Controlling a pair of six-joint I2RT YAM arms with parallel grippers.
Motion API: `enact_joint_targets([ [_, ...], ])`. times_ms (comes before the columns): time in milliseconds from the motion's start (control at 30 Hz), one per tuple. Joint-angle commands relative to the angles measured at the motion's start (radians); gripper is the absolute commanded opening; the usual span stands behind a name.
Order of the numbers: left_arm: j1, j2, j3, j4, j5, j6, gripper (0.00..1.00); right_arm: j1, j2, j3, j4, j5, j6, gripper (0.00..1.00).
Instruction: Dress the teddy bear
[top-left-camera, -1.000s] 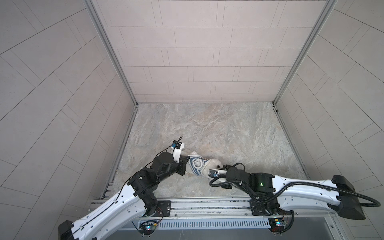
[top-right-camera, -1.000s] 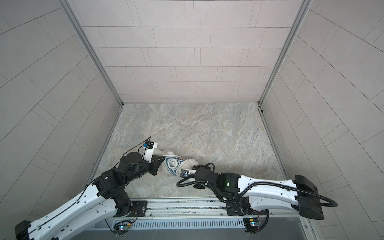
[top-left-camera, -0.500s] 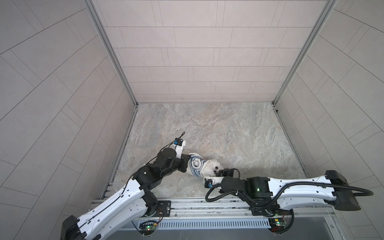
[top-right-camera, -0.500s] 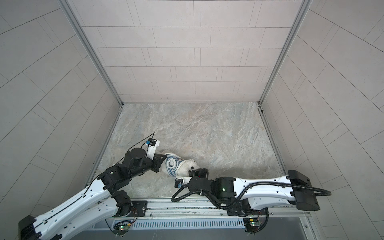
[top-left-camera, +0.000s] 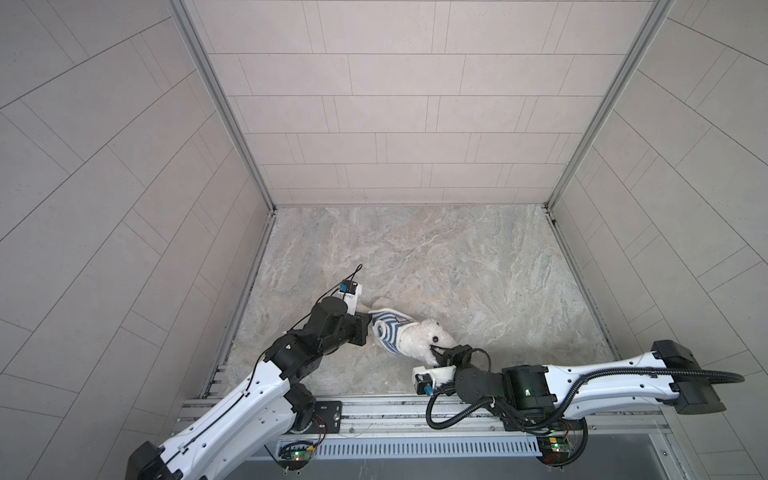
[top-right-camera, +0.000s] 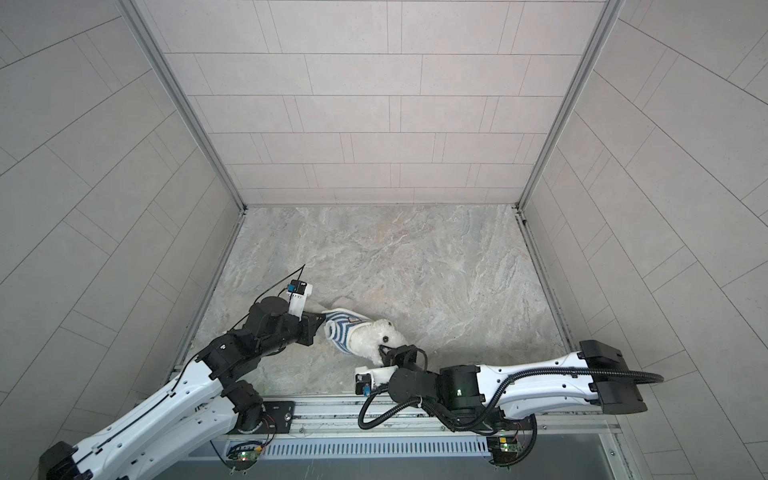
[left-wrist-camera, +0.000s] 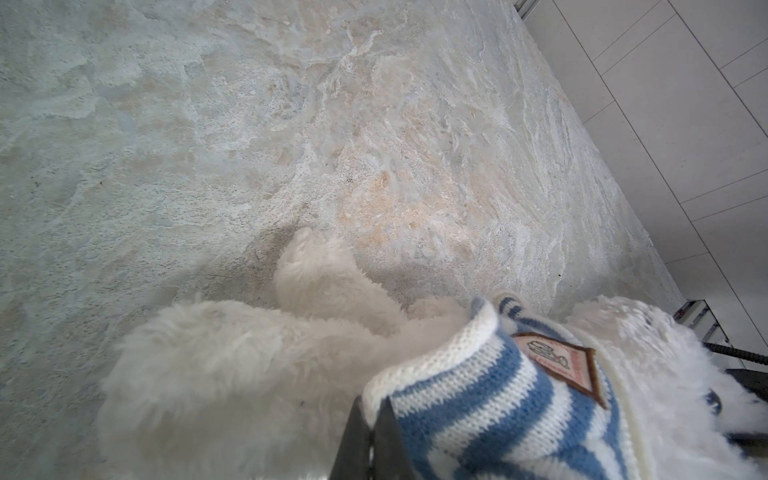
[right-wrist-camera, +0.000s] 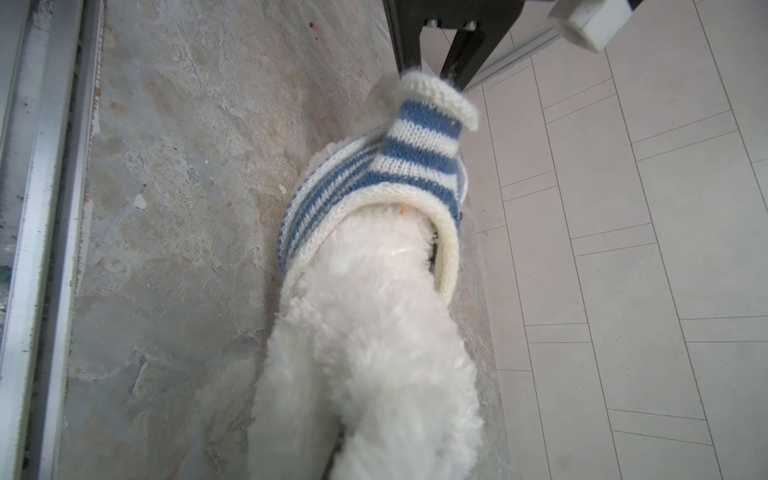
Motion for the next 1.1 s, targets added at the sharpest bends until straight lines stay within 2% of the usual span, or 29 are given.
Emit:
enact_joint_targets([
  [0, 0.021, -0.022, -0.017, -0.021, -0.06, -0.009, 0.0, 0.03, -0.022, -0.008, 0.056, 0.018, -0.065, 0.0],
  [100, 0.013, -0.043, -0.019, -0.036, -0.108, -0.029, 0.0, 0.038, -0.033, -0.017, 0.085, 0.01, -0.1, 0.0],
  [200, -0.038, -0.104, -0.055, 0.039, -0.134, -0.084, 0.0, 0.039, -0.024, -0.009, 0.075, -0.035, -0.112, 0.0],
  [467, -0.076, -0.147, -0.064, 0.17, 0.001, -0.108, 0.0, 0.039, 0.046, 0.017, 0.046, -0.037, -0.114, 0.0],
  [567, -0.076, -0.149, -0.053, 0.148, 0.011, -0.114, 0.0, 0.039, 0.062, 0.024, 0.039, -0.011, -0.127, 0.0],
  [700, -0.073, -0.162, -0.058, 0.096, -0.067, -0.122, 0.0, 0.038, 0.063, 0.023, 0.037, 0.024, -0.155, 0.0],
  [867, -0.058, -0.168, -0.063, 0.089, -0.109, -0.158, 0.0, 0.051, 0.096, 0.045, -0.015, 0.073, -0.181, 0.0],
  [1067, -0.022, -0.182, -0.031, -0.009, -0.172, -0.143, 0.0, 0.08, 0.085, 0.035, 0.01, 0.09, -0.214, 0.0],
])
